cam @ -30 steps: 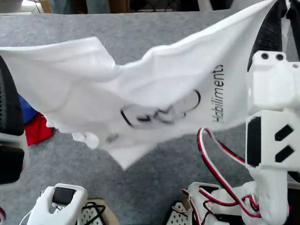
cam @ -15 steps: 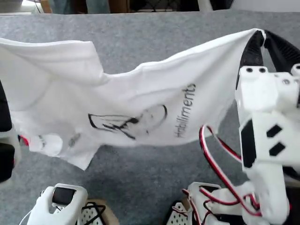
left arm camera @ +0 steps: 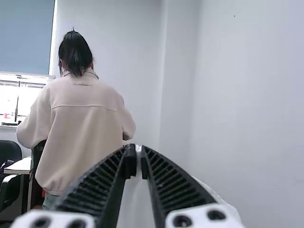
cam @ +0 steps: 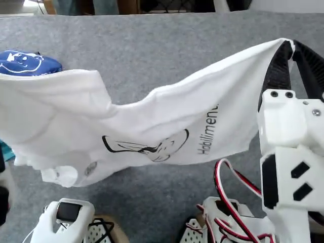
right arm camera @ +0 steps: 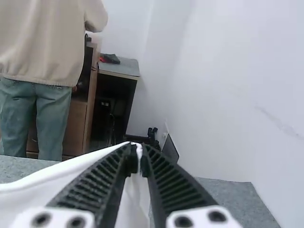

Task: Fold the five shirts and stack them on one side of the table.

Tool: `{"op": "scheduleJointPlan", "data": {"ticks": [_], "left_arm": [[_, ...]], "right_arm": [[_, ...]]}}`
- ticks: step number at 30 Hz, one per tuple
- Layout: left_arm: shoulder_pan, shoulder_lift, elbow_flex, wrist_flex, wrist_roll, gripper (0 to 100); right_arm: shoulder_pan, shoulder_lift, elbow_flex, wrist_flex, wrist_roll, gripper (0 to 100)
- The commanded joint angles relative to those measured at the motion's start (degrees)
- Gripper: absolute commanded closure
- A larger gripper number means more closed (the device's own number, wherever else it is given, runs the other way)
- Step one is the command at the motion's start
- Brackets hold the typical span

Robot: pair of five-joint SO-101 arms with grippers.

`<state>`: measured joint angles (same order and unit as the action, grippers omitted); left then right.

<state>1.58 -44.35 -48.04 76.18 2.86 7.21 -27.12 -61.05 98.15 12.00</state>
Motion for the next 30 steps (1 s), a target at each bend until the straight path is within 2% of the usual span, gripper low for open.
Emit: {"op": "scheduleJointPlan", "data": {"ticks": [1,5,12,16,21,30], "left_arm": [[0.13,0.0,0.22,-4.22,0.53,97],[0.48,0.0,0.31,-4.57,0.7,97],[0.48,5.36,-0.22,-8.88,0.7,97],[1.01,7.65,-1.89,-9.05,0.7,97],[6.99,9.49,-2.59,-8.88,0.53,97],[7.6,9.85,-2.51,-4.13,0.62,97]], "right_arm": [[1.41,-0.75,0.13,1.23,0.0,98.3],[5.45,-1.27,0.13,1.05,-0.09,98.3],[6.07,-1.89,1.89,3.08,-0.53,98.3],[6.07,-5.14,9.27,2.99,-0.53,98.3],[6.07,-10.68,19.56,0.79,-0.53,98.3],[6.07,-16.48,33.63,-3.87,-0.44,98.3]]}}
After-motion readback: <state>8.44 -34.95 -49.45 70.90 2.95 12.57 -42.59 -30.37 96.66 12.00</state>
